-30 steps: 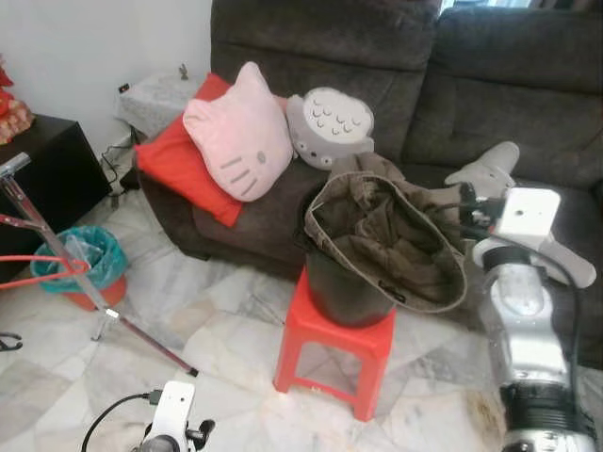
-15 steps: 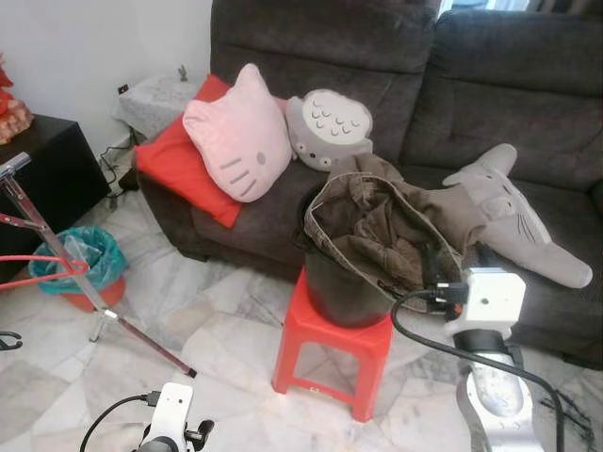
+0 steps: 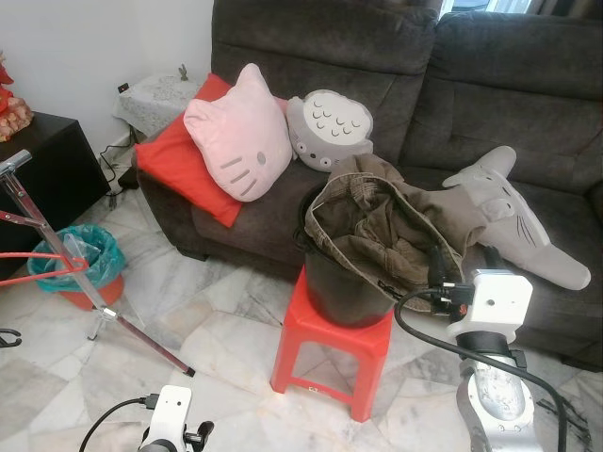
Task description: Hang hanger
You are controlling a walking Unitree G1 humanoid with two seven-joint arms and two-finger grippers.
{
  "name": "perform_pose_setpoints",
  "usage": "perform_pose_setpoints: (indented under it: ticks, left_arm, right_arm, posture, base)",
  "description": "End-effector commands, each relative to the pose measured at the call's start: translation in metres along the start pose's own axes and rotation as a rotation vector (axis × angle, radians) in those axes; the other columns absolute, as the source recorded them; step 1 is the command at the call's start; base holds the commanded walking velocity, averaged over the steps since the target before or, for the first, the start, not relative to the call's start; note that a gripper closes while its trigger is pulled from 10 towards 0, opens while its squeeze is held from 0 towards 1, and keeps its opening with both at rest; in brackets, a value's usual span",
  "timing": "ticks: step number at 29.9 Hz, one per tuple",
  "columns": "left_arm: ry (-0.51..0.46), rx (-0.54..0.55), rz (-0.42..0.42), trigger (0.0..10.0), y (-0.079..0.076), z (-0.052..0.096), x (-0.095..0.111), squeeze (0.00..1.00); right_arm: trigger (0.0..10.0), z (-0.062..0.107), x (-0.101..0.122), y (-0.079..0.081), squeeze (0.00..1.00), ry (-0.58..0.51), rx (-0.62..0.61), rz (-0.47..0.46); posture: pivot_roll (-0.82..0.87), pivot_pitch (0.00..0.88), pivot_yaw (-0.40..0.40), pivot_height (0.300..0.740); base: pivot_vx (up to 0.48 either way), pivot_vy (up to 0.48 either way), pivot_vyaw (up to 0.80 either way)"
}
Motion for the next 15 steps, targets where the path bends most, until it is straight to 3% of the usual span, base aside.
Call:
perform_pose_setpoints:
  ticks: [1,15]
  left_arm:
    - [0.016,-0.009,0.011,10.0,-0.003,0.001,-0.005,0.0]
    - [0.009,-0.011,0.012,10.0,-0.0032,-0.0002,-0.0014,0.0]
  right_arm:
    - [10.0,-0.0006,0.0057,-0.0023,0.0,-0.015,-0.01,0.007]
    - [10.0,-0.001,0.0054,-0.0022,0.0,-0.011,-0.011,0.004]
  posture:
    - [0.03,0.0,-0.054,0.74]
    - [0.03,0.0,-0.064,0.74]
  base:
    - [0.24,0.0,0.0]
    - [0.275,0.0,0.0]
Point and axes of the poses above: a point about 5 cm out from each wrist's last joint towards the gripper, its own z axis pointing back from the gripper into the wrist, its own x axis along the axis of the wrist's last joint, y = z × x, the point moved 6 cm from there along -z, pointing out of the wrist towards the gripper, and after that the axes turned 14 degrees about -z, right-handed, at the moved point
